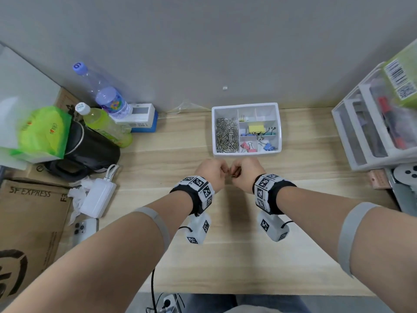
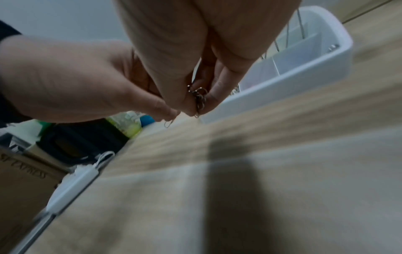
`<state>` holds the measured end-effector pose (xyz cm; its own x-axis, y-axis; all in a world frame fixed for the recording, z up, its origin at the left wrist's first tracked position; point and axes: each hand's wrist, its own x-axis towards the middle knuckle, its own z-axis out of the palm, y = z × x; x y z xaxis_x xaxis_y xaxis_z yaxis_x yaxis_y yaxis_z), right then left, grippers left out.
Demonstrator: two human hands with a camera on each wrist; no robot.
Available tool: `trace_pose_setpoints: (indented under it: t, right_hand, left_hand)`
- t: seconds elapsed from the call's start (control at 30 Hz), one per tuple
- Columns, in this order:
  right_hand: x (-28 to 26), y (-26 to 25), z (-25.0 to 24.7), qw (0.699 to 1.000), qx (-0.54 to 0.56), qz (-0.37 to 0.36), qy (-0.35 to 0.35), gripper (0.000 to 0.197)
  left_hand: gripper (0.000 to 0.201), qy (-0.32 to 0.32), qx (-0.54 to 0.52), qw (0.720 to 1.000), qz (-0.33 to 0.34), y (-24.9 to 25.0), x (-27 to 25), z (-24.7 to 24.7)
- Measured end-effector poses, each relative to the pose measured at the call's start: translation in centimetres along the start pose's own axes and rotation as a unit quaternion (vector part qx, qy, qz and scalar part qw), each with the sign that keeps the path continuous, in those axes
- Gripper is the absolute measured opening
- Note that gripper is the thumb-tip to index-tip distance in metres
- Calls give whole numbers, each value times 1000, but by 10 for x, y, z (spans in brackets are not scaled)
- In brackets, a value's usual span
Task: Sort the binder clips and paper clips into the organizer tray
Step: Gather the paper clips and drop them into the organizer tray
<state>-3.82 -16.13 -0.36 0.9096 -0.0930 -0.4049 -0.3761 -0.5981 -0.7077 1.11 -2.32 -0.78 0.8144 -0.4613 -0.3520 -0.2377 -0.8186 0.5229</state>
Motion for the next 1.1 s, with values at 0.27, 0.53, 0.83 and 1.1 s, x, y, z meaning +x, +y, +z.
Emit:
trace_pose_setpoints:
  t: [0.27, 0.53, 0.83, 1.1]
  right_hand:
    - [63, -30, -29, 996, -9, 54, 75, 23]
    - [117, -37, -29, 995, -34, 68, 62, 19]
    - [130, -22, -15, 991, -124, 34, 23, 13]
    - [122, -22, -16, 990, -136, 18, 36, 15]
  left_hand:
    - [25, 73, -48, 996, -13, 14, 66, -37]
    - [19, 66, -12, 998, 1, 3, 107, -44]
    - [22, 66, 101, 990, 67, -12, 120, -29]
    - [15, 22, 107, 991, 71, -14, 114, -33]
